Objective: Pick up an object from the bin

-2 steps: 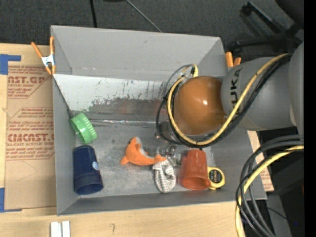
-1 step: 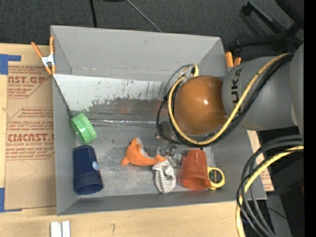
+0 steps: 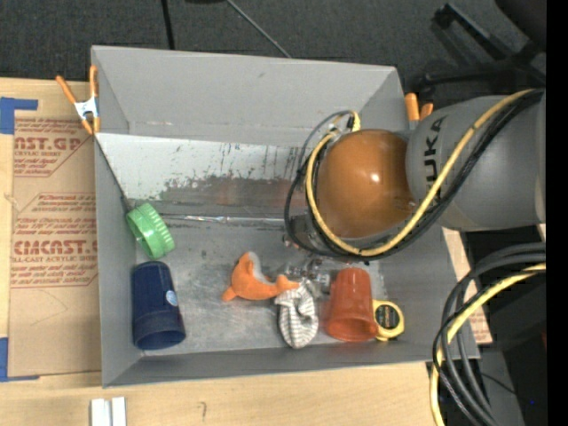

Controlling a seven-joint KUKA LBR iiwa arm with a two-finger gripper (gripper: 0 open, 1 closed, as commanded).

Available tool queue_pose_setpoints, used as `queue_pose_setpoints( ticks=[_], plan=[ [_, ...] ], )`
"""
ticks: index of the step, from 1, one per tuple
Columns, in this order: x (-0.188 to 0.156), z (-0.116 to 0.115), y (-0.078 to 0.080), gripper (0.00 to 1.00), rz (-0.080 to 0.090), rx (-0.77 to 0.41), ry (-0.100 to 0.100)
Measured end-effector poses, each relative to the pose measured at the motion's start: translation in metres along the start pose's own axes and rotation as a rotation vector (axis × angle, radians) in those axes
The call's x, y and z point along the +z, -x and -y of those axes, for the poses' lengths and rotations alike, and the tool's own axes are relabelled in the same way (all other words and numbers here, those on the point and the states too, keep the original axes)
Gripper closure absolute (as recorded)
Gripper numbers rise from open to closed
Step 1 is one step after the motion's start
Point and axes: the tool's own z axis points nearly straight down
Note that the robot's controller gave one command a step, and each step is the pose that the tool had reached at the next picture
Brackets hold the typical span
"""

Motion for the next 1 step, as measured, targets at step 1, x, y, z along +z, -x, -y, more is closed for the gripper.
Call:
queue_pose_setpoints(
  ticks=[1],
  plan=[
    [-0.0231, 0.0005, 0.0005, 1.00, 0.002, 0.000, -0.004]
  ],
)
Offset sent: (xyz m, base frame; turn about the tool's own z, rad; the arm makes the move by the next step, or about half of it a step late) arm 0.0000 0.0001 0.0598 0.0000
